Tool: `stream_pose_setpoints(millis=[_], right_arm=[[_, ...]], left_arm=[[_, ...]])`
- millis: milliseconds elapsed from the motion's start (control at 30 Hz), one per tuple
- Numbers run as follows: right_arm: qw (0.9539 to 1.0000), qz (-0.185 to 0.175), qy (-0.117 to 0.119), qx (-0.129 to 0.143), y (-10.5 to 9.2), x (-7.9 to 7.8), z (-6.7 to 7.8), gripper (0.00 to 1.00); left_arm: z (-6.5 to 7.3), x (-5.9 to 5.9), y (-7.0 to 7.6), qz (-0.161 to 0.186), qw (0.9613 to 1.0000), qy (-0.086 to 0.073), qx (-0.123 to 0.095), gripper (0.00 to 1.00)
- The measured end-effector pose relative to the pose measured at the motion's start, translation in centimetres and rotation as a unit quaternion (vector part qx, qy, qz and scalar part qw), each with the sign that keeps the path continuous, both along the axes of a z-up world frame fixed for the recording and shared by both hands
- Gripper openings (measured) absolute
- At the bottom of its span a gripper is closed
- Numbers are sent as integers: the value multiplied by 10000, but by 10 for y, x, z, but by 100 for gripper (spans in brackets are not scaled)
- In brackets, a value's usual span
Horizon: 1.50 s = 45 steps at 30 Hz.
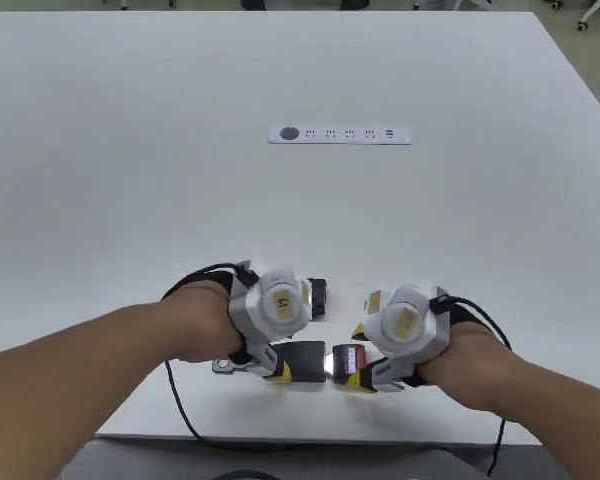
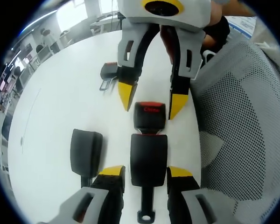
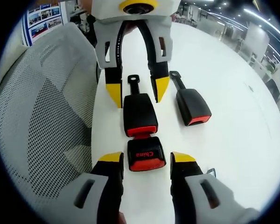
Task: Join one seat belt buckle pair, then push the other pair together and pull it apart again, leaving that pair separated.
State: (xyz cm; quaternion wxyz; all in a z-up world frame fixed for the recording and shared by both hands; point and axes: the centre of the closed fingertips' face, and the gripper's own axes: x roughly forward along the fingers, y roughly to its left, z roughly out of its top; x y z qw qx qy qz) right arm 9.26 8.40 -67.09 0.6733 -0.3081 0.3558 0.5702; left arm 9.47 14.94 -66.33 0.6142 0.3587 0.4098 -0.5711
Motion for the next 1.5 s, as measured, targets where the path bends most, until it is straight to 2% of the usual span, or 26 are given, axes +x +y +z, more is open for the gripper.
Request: stream_pose_setpoints(millis=[33, 67, 133, 200, 300, 367, 633, 667, 733, 800, 900, 933, 1033, 1067, 1100, 1233, 1300, 1333, 1500], right_arm=[[10000, 35, -11, 33, -3, -1, 7, 39], [10000, 58, -28, 46, -5, -1, 10, 38], [9999, 31, -82, 94, -10, 6, 12, 38], [9998, -41, -125, 152, -15, 12, 19, 38], [9996, -65, -227, 150, -24, 18, 25, 38], [9995, -89, -277, 77, -33, 28, 23, 38], [9986, -283, -424, -133, -68, 59, 20, 37], [9985, -294, -443, -163, -72, 62, 20, 37], [9982, -333, -454, -225, -79, 68, 19, 37], [9979, -329, -486, -286, -87, 76, 17, 37], [9975, -341, -505, -361, -96, 86, 12, 37], [9973, -349, -496, -407, -101, 89, 10, 38], [9974, -322, -465, -449, -109, 92, 5, 38], [9976, -294, -437, -451, -111, 94, 2, 38], [9978, -252, -403, -464, -114, 94, -2, 38], [9986, -15, -206, -479, -115, 88, -10, 37], [9986, 23, -196, -493, -115, 88, -13, 37], [9986, 23, -169, -498, -115, 90, -14, 36], [9986, 65, -118, -517, -113, 93, -22, 34]], left_arm=[[4, 1, 0, 1, 10000, -2, -29, 38], [1, 3, 1, 3, 10000, -4, -46, 39], [11, 8, 1, 26, 10000, -31, -90, 39], [14, 17, 3, 111, 9998, -54, -158, 39], [22, 31, 4, 221, 9994, -190, -191, 39], [20, 43, 8, 296, 9991, -234, -176, 39], [19, 66, 7, 418, 9985, -322, -166, 40], [17, 71, 8, 441, 9983, -331, -171, 40], [16, 72, 6, 446, 9983, -346, -162, 40], [10, 81, 7, 453, 9982, -356, -146, 41], [9, 82, 6, 421, 9985, -353, -87, 43], [6, 86, 7, 437, 9984, -346, -73, 43], [1, 87, 6, 416, 9985, -345, 8, 45], [-7, 91, 7, 413, 9986, -340, 21, 45], [-7, 92, 6, 414, 9986, -328, 26, 45], [-9, 94, 3, 380, 9989, -258, 94, 44], [-13, 96, 1, 349, 9991, -213, 134, 44], [-20, 98, 1, 347, 9991, -186, 180, 44], [-22, 103, -3, 294, 9992, -138, 211, 42]])
